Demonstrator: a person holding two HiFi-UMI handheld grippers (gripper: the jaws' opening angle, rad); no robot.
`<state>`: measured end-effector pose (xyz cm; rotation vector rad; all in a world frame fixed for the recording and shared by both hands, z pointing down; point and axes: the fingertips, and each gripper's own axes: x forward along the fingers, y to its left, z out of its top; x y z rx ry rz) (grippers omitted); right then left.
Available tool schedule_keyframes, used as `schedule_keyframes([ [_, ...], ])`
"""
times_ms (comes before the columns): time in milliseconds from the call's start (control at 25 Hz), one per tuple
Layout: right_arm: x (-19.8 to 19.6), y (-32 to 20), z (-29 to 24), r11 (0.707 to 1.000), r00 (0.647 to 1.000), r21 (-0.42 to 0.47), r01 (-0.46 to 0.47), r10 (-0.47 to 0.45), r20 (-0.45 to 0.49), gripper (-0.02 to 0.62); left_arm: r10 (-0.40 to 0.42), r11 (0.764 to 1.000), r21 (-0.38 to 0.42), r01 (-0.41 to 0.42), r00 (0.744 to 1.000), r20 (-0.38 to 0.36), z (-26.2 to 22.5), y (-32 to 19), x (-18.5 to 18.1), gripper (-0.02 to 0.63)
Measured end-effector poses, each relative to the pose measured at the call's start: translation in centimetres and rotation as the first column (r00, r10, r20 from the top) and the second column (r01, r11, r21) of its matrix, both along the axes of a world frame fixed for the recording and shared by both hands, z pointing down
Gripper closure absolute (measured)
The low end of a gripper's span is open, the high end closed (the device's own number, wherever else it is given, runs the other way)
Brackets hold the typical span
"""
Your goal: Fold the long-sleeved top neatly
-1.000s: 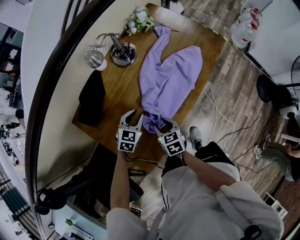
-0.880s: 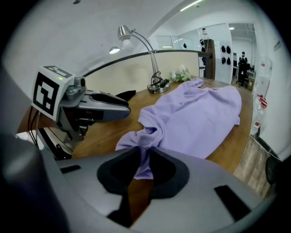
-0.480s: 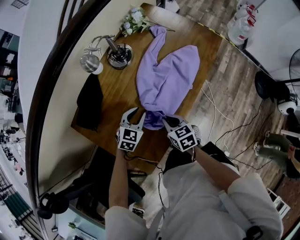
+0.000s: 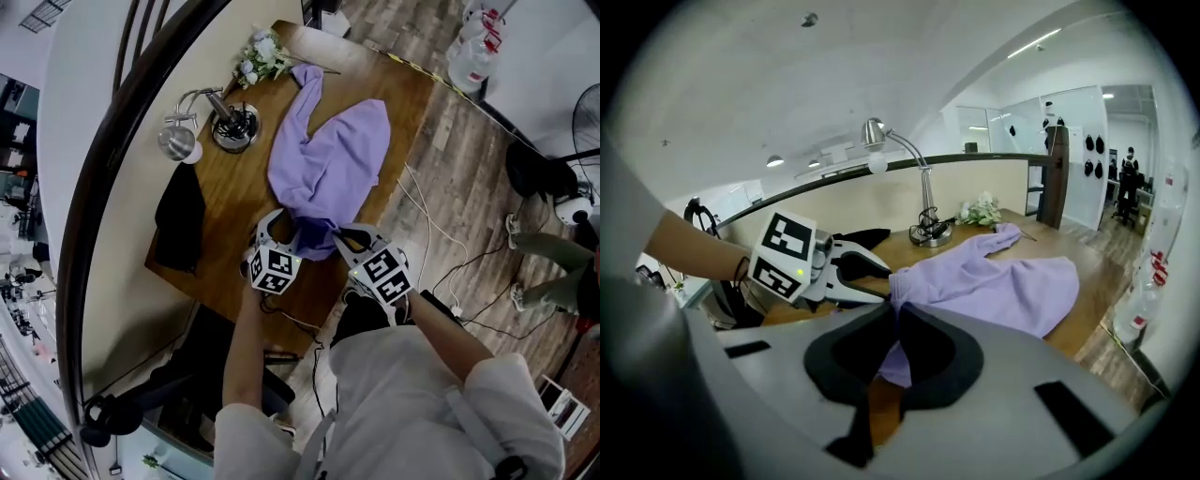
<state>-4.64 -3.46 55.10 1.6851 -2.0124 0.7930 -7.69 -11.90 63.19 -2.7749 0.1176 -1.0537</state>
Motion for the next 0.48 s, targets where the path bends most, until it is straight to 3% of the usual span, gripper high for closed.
schedule_keyframes([
  [240, 0.8, 0.4, -2.1, 0.999, 0.998, 0.032, 0.029, -0.027, -0.064, 0.565, 0.102, 0.987, 0.119, -0.11, 0.992, 0.076, 2.2, -0.1, 1.0, 0.4],
  [480, 1.9, 1.4, -3.4, 0.998, 0.993, 0.042, 0.039, -0.034, -0.109, 0.565, 0.214, 0.918, 0.327, -0.226, 0.974, 0.071, 1.1, 0.1, 3.6, 0.4],
])
